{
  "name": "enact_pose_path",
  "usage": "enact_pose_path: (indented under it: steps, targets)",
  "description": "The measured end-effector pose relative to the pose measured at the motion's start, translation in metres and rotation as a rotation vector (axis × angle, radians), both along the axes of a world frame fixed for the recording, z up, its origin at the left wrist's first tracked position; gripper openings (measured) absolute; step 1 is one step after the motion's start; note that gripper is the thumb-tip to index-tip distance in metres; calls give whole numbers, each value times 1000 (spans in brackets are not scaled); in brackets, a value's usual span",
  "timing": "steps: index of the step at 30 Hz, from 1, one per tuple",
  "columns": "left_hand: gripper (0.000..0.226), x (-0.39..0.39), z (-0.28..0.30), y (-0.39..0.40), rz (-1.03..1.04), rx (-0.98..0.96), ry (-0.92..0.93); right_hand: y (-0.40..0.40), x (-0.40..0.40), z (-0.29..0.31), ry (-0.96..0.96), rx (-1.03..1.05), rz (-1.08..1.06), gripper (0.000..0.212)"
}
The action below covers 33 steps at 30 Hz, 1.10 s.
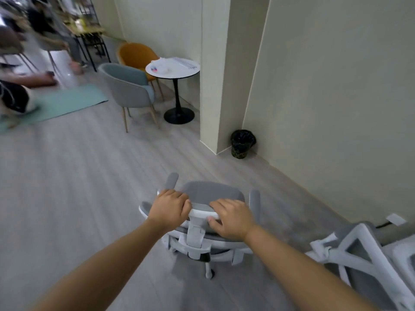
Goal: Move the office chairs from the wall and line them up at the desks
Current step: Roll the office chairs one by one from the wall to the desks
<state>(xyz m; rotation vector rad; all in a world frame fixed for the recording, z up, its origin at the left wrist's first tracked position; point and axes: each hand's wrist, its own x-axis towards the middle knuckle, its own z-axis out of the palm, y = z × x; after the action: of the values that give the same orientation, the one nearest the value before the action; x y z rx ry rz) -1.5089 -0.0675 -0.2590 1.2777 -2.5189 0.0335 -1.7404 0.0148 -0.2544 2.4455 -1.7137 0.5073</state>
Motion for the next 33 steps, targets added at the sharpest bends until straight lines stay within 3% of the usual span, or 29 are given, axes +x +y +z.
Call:
enact_pose_path:
  steps: [5, 9, 15, 19, 26, 33]
  targets:
    - [36, 75, 5, 93, 179, 37, -8, 52, 66, 1, -14, -33, 195, 39]
    - [38, 138, 13, 167, 163, 92, -78, 92, 114, 1, -22, 1, 344, 37]
    - [43, 224, 12, 281, 179, 25, -98, 159, 190, -1, -20, -5, 531, 35]
    - [43, 274, 6, 358, 219, -7, -93, 213, 245, -8, -52, -35, 515, 27]
    - [33, 359, 2, 492, 288, -57, -43, 316, 344, -10, -75, -110, 538, 35]
    - [29, 445, -2, 614, 545, -70, 19, 416, 453, -17, -128, -169, 585, 42]
